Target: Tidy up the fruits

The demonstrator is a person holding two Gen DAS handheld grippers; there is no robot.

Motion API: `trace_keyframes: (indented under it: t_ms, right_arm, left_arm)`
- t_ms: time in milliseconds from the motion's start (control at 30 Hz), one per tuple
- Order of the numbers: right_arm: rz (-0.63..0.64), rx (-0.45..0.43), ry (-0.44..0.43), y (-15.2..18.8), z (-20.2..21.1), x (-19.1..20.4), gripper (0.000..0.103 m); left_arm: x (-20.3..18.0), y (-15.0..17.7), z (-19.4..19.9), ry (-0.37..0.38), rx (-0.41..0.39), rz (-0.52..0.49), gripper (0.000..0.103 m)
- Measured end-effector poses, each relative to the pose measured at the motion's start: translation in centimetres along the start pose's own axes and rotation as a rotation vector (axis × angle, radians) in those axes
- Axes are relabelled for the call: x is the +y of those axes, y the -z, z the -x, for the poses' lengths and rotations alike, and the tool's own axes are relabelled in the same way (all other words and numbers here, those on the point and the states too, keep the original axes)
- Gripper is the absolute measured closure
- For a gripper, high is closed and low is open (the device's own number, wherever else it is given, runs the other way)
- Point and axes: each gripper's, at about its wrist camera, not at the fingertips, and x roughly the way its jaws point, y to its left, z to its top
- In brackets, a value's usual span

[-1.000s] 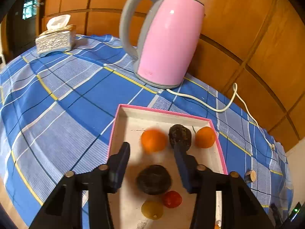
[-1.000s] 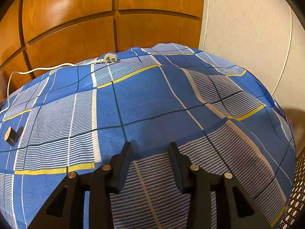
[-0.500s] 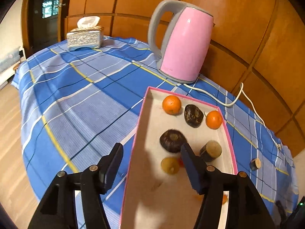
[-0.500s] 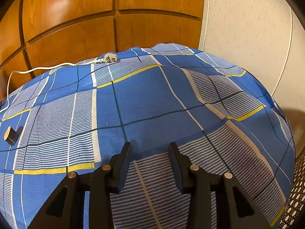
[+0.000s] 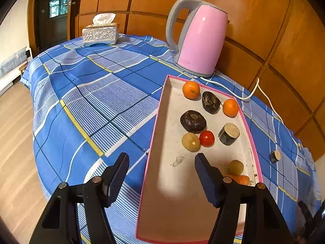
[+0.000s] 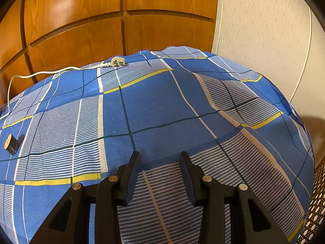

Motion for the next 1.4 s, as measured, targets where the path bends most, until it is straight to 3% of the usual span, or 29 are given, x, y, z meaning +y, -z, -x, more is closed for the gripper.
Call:
trace_keyframes:
  t_ms: [1067,1200,1400]
  right_arm:
    - [0.061,0.026,0.045,-0.5,0.0,0.8,0.063]
    - [0.079,0.080,-0.106,-1.6,0.3,2.3,0.063]
    - [0.232,0.109,-0.390,-2.5,1.8,9.1,0.063]
  left_arm:
    - [1.9,3.0,-1.7,-0.001,0.065,0.070,0.027]
    - [1.9,3.0,-1.7,-0.002,0.065,0.074,0.027]
    - [1.7,3.1,-1.7,-0.005,0.063,0.064,0.026]
